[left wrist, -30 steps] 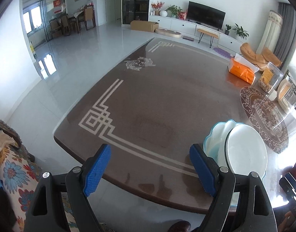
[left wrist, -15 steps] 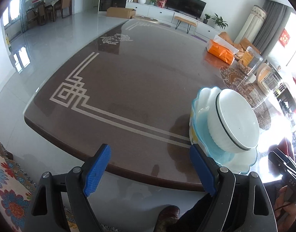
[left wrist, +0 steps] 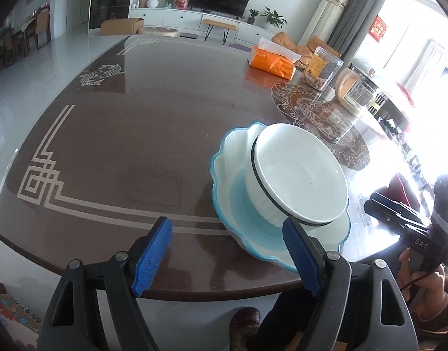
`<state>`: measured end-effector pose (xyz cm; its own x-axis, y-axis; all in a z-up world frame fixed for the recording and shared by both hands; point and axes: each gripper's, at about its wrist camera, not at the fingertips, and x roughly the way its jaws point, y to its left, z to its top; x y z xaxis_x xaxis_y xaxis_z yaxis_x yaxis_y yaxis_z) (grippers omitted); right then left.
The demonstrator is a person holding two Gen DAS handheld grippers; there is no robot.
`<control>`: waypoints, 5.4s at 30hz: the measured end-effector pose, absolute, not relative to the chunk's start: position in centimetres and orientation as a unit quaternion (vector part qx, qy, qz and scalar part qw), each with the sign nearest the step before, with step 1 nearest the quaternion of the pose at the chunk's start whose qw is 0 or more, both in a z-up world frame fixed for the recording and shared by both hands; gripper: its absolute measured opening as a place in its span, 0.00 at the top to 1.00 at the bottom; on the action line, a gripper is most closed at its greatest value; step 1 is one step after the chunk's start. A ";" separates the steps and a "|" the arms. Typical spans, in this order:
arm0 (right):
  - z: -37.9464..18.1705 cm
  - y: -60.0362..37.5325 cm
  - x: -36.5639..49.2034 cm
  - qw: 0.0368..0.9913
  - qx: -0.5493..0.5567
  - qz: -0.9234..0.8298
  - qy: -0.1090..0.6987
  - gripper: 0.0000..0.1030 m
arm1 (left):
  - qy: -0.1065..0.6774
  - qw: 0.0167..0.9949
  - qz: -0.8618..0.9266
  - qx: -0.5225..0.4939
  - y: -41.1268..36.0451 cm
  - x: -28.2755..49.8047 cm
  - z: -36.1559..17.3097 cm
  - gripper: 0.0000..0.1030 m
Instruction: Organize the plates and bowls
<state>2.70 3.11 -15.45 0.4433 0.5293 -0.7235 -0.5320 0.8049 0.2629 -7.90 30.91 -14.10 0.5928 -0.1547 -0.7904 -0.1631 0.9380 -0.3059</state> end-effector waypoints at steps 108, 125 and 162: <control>-12.3 -36.5 8.0 0.883 0.182 -0.003 0.432 0.42 | 0.426 0.872 -0.240 0.026 -9.8 11.7 -9.7 0.37; -8.2 -33.7 1.8 0.900 0.140 -0.090 0.403 0.36 | 0.391 0.913 -0.111 0.040 -6.4 5.7 -5.5 0.08; -2.1 -20.9 -9.4 0.917 0.026 -0.133 0.375 0.29 | 0.414 0.891 -0.158 0.101 -8.5 -3.4 -2.2 0.08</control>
<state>-9.44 -20.92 -2.06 0.6827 -0.2241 -0.6955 0.2637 0.9632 -0.0515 -3.44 -8.55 -2.23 0.6066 -0.1978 -0.7700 0.3659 0.9294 0.0495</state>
